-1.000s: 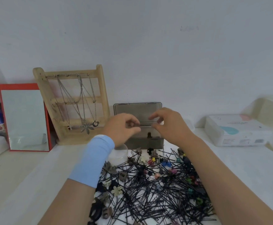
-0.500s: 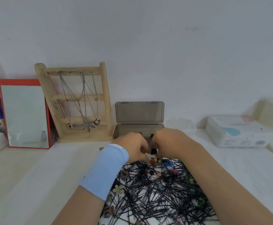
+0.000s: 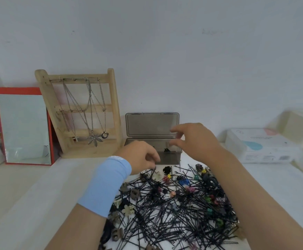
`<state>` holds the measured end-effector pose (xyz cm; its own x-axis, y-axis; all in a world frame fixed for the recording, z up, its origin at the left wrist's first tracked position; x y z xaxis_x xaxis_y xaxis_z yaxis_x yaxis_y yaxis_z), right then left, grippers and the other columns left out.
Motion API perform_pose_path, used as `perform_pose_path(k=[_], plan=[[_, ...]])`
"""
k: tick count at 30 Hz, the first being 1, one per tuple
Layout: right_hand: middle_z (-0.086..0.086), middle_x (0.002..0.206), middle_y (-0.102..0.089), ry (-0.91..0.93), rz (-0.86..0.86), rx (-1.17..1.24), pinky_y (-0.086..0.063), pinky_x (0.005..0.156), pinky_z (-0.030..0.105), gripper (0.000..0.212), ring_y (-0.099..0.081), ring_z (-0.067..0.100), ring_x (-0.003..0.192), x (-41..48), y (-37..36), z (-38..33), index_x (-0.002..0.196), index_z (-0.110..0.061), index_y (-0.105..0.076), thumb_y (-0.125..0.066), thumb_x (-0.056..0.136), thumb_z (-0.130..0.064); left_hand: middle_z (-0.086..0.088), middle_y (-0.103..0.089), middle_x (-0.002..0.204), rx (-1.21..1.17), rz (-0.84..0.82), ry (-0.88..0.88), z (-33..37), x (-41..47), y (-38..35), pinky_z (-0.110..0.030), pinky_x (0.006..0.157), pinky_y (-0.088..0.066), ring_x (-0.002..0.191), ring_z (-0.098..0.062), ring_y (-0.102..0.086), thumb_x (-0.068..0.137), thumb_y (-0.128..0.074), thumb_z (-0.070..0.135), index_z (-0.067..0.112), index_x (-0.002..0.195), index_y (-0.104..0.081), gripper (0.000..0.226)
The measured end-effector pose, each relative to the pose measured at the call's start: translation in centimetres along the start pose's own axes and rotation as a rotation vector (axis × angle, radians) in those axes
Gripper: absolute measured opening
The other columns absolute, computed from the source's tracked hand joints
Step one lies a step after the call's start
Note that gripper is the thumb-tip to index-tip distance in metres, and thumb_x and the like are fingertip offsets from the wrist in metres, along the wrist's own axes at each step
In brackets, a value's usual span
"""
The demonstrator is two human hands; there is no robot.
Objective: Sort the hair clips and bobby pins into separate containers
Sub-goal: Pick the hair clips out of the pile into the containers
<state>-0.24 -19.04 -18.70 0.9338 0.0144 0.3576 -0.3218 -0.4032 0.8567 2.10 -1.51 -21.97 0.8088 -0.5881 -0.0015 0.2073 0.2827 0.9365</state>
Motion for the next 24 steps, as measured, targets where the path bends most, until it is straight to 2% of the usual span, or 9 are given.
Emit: perform_pose_path(k=[3, 5, 7, 11, 14, 17, 19, 21, 24], plan=[[-0.02, 0.081, -0.067, 0.066, -0.109, 0.012, -0.052, 0.072, 0.025, 0.008, -0.062, -0.003, 0.075, -0.3, -0.2, -1.2, 0.093, -0.033, -0.075, -0.069, 0.088, -0.032, 0.016, -0.07, 0.105, 0.11, -0.125, -0.026, 1.1, 0.2, -2.0, -0.02, 0.075, -0.043, 0.083, -0.001, -0.06, 0.084, -0.074, 0.032, 0.035, 0.113, -0.072, 0.029], [-0.021, 0.076, -0.067, 0.093, -0.287, -0.028, -0.049, 0.061, 0.018, 0.013, -0.061, -0.009, 0.058, -0.8, -1.3, -2.0, 0.091, -0.031, -0.078, -0.07, 0.087, -0.022, 0.014, -0.071, 0.106, 0.156, -0.123, -0.027, 1.4, 0.4, -2.5, -0.019, 0.071, -0.041, 0.083, -0.004, -0.059, 0.084, -0.074, 0.028, 0.033, 0.108, -0.074, 0.024], [-0.014, 0.084, -0.071, 0.1, -0.421, -0.098, -0.054, 0.059, 0.021, 0.024, -0.063, -0.003, 0.053, -1.3, -2.7, -2.2, 0.098, -0.029, -0.078, -0.066, 0.087, -0.012, 0.014, -0.07, 0.1, 0.143, -0.085, -0.017, 1.2, 0.3, -1.9, -0.02, 0.072, -0.044, 0.082, -0.004, -0.059, 0.084, -0.074, 0.025, 0.032, 0.101, -0.076, 0.018], [-0.007, 0.106, -0.072, 0.157, -0.448, -0.224, -0.055, 0.078, 0.029, 0.04, -0.067, 0.011, 0.085, -1.7, -4.8, -2.6, 0.114, -0.03, -0.073, -0.068, 0.086, -0.003, 0.024, -0.066, 0.079, -0.006, 0.036, 0.013, -0.1, -0.1, 0.9, -0.012, 0.064, -0.041, 0.07, 0.01, -0.059, 0.081, -0.077, 0.028, 0.037, 0.085, -0.07, 0.012], [-0.005, 0.111, -0.072, 0.157, -0.468, -0.207, -0.056, 0.089, 0.035, 0.035, -0.067, 0.014, 0.094, -1.7, -5.4, -2.6, 0.11, -0.029, -0.075, -0.069, 0.085, -0.005, 0.022, -0.067, 0.082, -0.102, 0.198, 0.024, -1.2, -0.1, 2.5, -0.003, 0.062, -0.038, 0.075, 0.012, -0.06, 0.082, -0.077, 0.026, 0.037, 0.087, -0.07, 0.014], [-0.01, 0.098, -0.073, 0.151, -0.385, -0.063, -0.057, 0.086, 0.033, 0.019, -0.066, 0.008, 0.087, -1.1, -4.0, -2.6, 0.1, -0.027, -0.078, -0.07, 0.086, -0.016, 0.022, -0.064, 0.086, -0.157, 0.378, 0.036, -1.5, 0.7, 3.2, -0.004, 0.067, -0.04, 0.08, 0.008, -0.058, 0.085, -0.073, 0.023, 0.033, 0.094, -0.069, 0.014], [-0.011, 0.097, -0.072, 0.123, -0.182, 0.023, -0.056, 0.085, 0.033, 0.016, -0.064, 0.008, 0.088, -0.4, -2.3, -2.5, 0.099, -0.028, -0.076, -0.067, 0.088, -0.021, 0.018, -0.065, 0.091, -0.173, 0.386, 0.034, -1.3, 1.6, 3.1, -0.008, 0.077, -0.044, 0.081, 0.006, -0.056, 0.088, -0.07, 0.02, 0.028, 0.104, -0.069, 0.018], [-0.01, 0.108, -0.07, 0.098, 0.022, -0.021, -0.055, 0.086, 0.036, 0.021, -0.063, 0.013, 0.097, 0.0, -1.3, -2.2, 0.11, -0.033, -0.071, -0.063, 0.093, -0.026, 0.014, -0.068, 0.103, -0.172, 0.342, 0.029, -1.3, 2.3, 3.2, -0.015, 0.085, -0.043, 0.086, 0.001, -0.058, 0.09, -0.068, 0.02, 0.025, 0.116, -0.066, 0.026], [-0.009, 0.124, -0.064, 0.131, 0.031, -0.18, -0.053, 0.086, 0.037, 0.031, -0.061, 0.019, 0.109, 0.0, -2.3, -2.0, 0.125, -0.037, -0.063, -0.059, 0.095, -0.029, 0.018, -0.063, 0.112, -0.145, 0.358, 0.022, -2.1, 2.0, 4.0, -0.015, 0.087, -0.038, 0.093, 0.001, -0.056, 0.094, -0.063, 0.022, 0.028, 0.125, -0.063, 0.032]])
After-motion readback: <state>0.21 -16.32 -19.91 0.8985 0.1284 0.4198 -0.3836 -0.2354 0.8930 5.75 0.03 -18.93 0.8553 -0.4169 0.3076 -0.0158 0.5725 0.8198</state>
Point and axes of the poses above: each hand's wrist, its own x-axis towards the middle knuckle, its own y-axis out of the back of the hand, z = x × y, the point moved 5 cm from there along x, towards the middle knuckle
